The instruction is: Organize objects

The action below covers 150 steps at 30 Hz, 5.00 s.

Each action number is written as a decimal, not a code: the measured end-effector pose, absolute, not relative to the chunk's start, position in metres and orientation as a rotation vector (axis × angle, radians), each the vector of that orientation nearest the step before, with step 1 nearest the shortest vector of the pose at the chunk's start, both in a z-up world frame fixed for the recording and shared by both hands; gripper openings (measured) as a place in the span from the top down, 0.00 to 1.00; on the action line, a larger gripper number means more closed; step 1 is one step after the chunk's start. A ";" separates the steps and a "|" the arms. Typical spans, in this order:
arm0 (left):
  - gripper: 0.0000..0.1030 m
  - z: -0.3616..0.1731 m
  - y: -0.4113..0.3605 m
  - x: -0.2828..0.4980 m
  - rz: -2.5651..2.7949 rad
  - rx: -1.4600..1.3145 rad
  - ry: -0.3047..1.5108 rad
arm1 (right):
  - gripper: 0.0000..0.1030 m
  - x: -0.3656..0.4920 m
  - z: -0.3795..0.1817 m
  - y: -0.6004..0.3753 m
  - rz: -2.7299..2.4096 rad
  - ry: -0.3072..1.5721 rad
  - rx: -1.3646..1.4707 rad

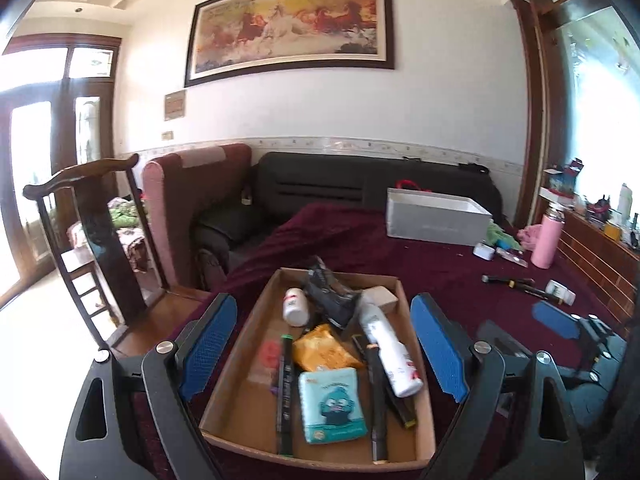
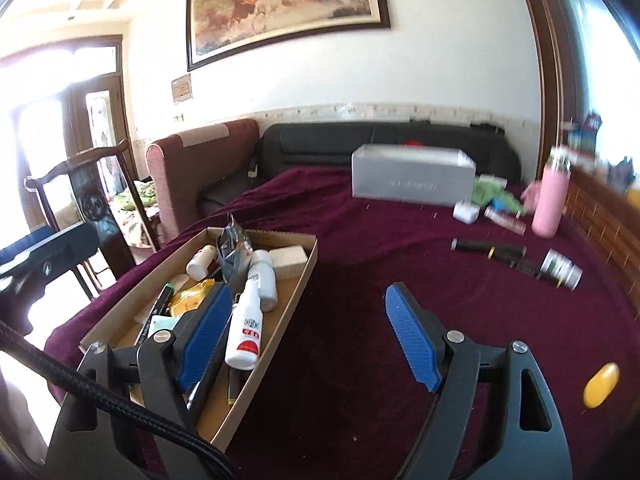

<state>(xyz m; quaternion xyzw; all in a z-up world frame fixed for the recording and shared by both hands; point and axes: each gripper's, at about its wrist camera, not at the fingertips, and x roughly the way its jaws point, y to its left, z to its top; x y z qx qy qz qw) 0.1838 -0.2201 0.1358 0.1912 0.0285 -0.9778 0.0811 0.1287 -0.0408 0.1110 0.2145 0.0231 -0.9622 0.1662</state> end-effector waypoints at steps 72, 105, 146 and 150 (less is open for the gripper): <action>0.17 0.081 -0.150 0.136 -2.737 1.008 -0.220 | 0.21 0.102 0.078 0.020 -2.730 -0.150 0.836; 0.18 0.041 0.006 0.059 -3.065 1.440 -0.315 | 0.21 0.105 0.124 0.221 -3.238 -0.075 0.887; 0.02 0.026 0.028 0.024 -3.095 1.325 -0.580 | 0.23 -0.061 0.081 0.276 -2.588 -0.618 1.430; 0.02 0.018 0.064 0.004 -3.067 1.196 -1.025 | 0.23 -0.077 0.078 0.286 -2.699 -0.514 1.421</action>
